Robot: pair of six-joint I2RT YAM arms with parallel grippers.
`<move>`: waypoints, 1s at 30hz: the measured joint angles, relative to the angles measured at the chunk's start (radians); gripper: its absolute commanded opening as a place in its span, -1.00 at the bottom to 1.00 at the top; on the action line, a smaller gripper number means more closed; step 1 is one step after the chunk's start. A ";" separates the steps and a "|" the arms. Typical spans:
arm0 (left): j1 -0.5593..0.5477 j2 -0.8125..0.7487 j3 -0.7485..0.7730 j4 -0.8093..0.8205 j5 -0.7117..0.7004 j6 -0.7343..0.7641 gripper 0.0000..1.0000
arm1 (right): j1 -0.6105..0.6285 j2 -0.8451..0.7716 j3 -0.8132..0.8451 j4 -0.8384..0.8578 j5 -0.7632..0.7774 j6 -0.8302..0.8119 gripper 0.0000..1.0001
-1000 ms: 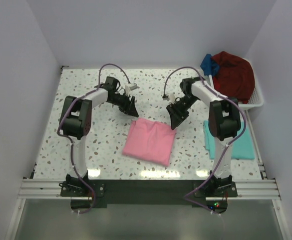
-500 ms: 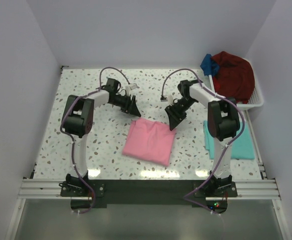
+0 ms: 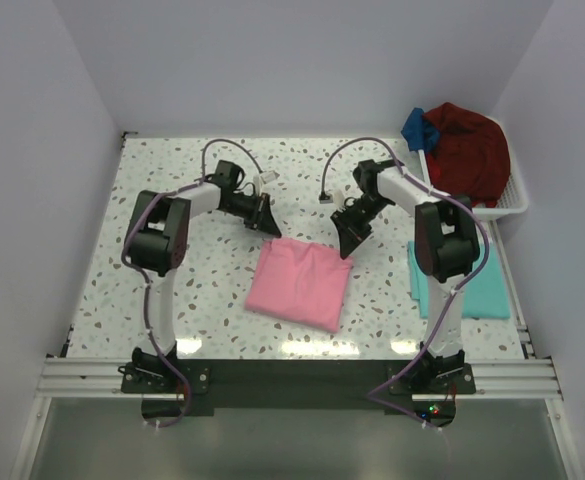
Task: Fold and stack the t-shirts
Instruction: Fold the tshirt
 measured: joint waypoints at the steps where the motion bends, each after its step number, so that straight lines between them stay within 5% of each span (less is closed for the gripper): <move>1: 0.002 -0.017 -0.013 -0.002 -0.003 0.008 -0.98 | 0.001 0.000 0.000 -0.001 0.000 0.000 -0.92; 13: 0.025 -0.323 -0.111 -0.015 -0.205 0.120 -1.00 | 0.013 -0.024 0.022 0.004 0.047 0.035 -1.00; 30: 0.031 -0.135 -0.097 0.058 -0.377 0.154 -1.00 | 0.031 -0.007 0.068 0.125 0.208 0.116 -1.00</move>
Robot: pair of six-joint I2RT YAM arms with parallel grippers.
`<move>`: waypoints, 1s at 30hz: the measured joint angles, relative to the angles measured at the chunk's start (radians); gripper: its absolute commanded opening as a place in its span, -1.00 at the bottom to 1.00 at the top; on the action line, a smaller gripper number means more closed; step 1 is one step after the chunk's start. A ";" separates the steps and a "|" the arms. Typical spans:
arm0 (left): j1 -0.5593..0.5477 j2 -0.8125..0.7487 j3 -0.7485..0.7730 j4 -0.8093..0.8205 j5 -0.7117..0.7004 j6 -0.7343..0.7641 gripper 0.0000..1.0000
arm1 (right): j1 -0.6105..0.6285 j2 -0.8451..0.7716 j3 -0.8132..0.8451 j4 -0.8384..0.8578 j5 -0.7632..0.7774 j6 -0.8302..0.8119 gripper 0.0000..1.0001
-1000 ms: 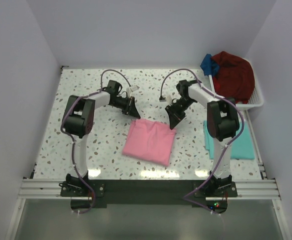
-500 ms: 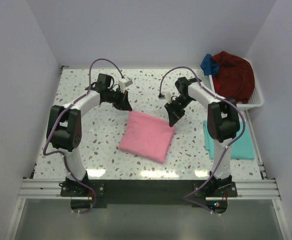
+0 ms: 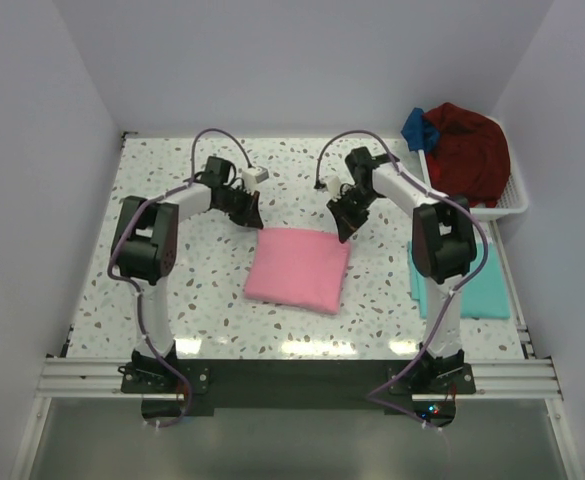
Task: Fold and stack the t-shirts
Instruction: Fold the tshirt
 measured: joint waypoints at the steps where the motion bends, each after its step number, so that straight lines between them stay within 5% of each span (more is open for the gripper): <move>1: 0.000 0.004 0.003 0.001 -0.004 0.000 -1.00 | 0.000 0.008 0.006 0.012 0.014 0.001 -1.00; 4: 0.000 0.009 0.004 0.016 -0.016 -0.005 -1.00 | 0.001 0.046 0.037 0.043 0.048 0.008 -1.00; 7: 0.000 0.009 0.004 0.044 -0.028 -0.014 -0.71 | 0.001 0.084 0.069 0.066 0.077 0.017 -0.89; 8: 0.000 0.009 0.004 0.053 -0.032 -0.018 -0.42 | 0.001 0.093 0.081 0.073 0.089 0.021 -0.63; 12: 0.026 0.005 0.003 0.083 -0.034 -0.052 0.00 | -0.002 0.098 0.115 0.076 0.125 0.039 0.03; 14: 0.052 -0.018 -0.006 0.090 -0.014 -0.069 0.14 | -0.005 0.082 0.123 0.080 0.126 0.058 0.60; 16: 0.077 -0.081 -0.042 0.090 0.006 -0.079 0.49 | -0.007 0.045 0.122 0.074 0.120 0.075 0.95; 24: -0.003 -0.531 -0.340 0.185 0.206 -0.195 0.59 | -0.004 -0.384 -0.157 0.145 -0.187 0.283 0.97; 30: -0.190 -0.515 -0.615 0.393 0.372 -0.476 0.58 | 0.128 -0.496 -0.550 0.382 -0.455 0.620 0.97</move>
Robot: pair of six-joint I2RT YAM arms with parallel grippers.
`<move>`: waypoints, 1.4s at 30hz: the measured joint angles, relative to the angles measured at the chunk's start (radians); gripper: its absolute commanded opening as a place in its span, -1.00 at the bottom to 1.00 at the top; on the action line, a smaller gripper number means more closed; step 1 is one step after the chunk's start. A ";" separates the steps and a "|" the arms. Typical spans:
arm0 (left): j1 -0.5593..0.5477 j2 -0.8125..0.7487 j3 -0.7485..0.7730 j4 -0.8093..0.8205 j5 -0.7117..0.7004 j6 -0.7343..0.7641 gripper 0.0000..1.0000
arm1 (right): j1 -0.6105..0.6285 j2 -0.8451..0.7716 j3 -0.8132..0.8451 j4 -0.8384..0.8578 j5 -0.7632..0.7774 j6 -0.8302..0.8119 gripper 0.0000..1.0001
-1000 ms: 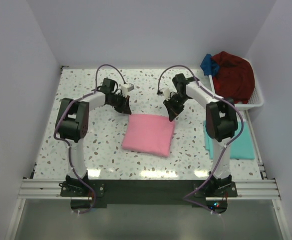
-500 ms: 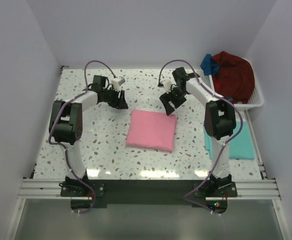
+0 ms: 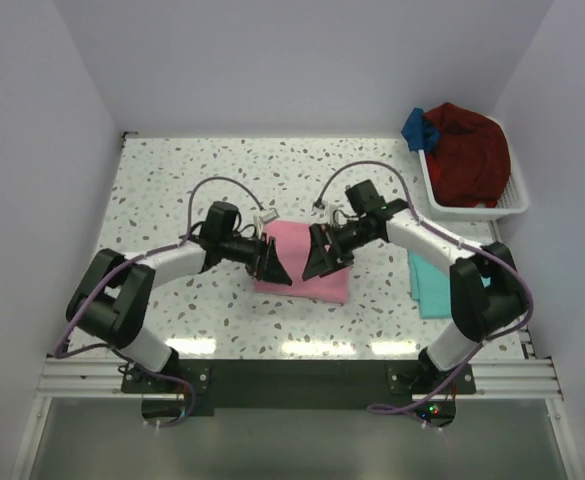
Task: Fold and stack the t-shirts
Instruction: Fold the tshirt
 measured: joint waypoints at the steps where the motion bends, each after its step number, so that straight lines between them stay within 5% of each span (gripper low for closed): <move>1: -0.014 0.026 -0.023 0.021 0.013 -0.042 0.58 | 0.024 0.017 -0.041 0.043 -0.026 0.051 0.97; 7: -0.008 0.204 -0.018 0.088 0.037 -0.129 0.56 | 0.041 0.174 -0.137 0.173 -0.095 0.172 0.97; 14: 0.091 0.375 0.005 0.127 0.192 -0.209 0.54 | -0.096 0.332 -0.136 0.120 -0.229 0.093 0.97; 21: 0.130 0.293 0.018 -0.019 0.180 -0.070 0.53 | -0.158 0.313 -0.066 -0.108 -0.185 -0.104 0.97; 25: 0.131 0.170 0.108 -0.072 0.161 -0.025 0.49 | -0.176 0.294 0.153 -0.252 -0.129 -0.197 0.97; 32: 0.125 0.309 0.388 0.187 0.100 -0.155 0.36 | -0.209 0.330 0.475 -0.201 -0.090 -0.208 0.97; 42: 0.127 0.676 0.462 0.449 0.003 -0.431 0.25 | -0.298 0.637 0.492 -0.107 -0.109 -0.169 0.94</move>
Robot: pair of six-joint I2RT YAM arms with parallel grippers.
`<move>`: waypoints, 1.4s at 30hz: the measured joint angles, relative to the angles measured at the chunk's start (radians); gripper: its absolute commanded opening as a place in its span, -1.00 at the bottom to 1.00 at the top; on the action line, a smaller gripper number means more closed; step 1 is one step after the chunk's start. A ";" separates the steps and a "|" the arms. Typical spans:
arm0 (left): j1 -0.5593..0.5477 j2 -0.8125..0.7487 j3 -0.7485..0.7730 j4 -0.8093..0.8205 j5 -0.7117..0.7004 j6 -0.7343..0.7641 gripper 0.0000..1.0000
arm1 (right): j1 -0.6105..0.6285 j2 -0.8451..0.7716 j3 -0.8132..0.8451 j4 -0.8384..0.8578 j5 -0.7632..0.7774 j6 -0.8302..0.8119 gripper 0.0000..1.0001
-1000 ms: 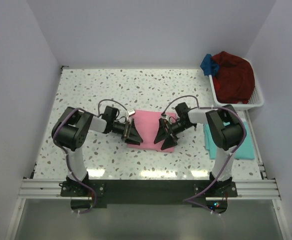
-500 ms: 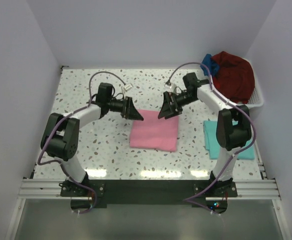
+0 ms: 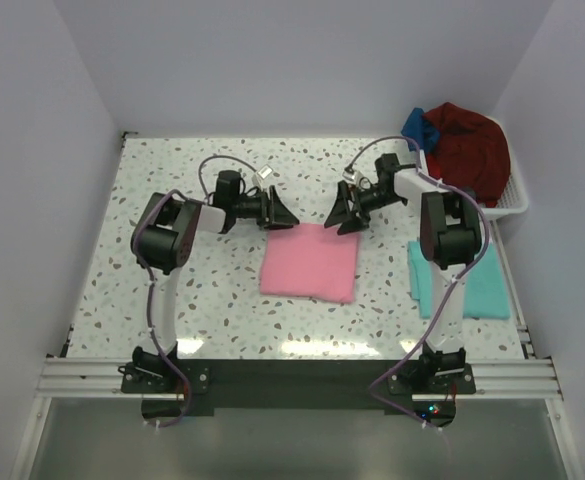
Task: Fold and stack the t-shirts
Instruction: Fold the tshirt, then neatly place the folded tshirt to the corner
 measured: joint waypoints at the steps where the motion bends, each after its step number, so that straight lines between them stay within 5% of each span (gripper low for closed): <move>1: 0.004 0.006 0.000 0.018 0.001 -0.015 0.25 | -0.010 0.000 0.001 -0.001 -0.003 -0.001 0.94; 9: 0.102 -0.018 0.003 0.006 -0.018 0.010 0.29 | -0.041 0.002 0.112 -0.022 0.072 -0.038 0.95; 14: 0.101 -0.196 0.072 -0.319 -0.140 0.405 0.34 | -0.047 -0.099 0.121 -0.015 0.137 -0.032 0.97; 18: -0.095 -0.489 0.013 -0.485 -0.367 0.872 0.32 | -0.050 -0.370 -0.073 0.025 0.261 0.025 0.97; 23: -0.530 -0.772 -0.240 -0.451 -0.601 1.330 0.19 | -0.059 -0.675 -0.294 0.050 0.381 0.129 0.97; 27: -0.670 -0.704 -0.364 -0.439 -0.745 1.494 0.00 | -0.068 -0.759 -0.426 0.052 0.465 0.191 0.97; 34: -0.848 -0.483 -0.365 -0.366 -0.913 1.562 -0.20 | -0.113 -0.780 -0.576 0.021 0.546 0.242 0.97; 42: -0.875 -0.336 -0.249 -0.260 -0.985 1.572 -0.31 | -0.202 -0.777 -0.591 0.004 0.539 0.245 0.97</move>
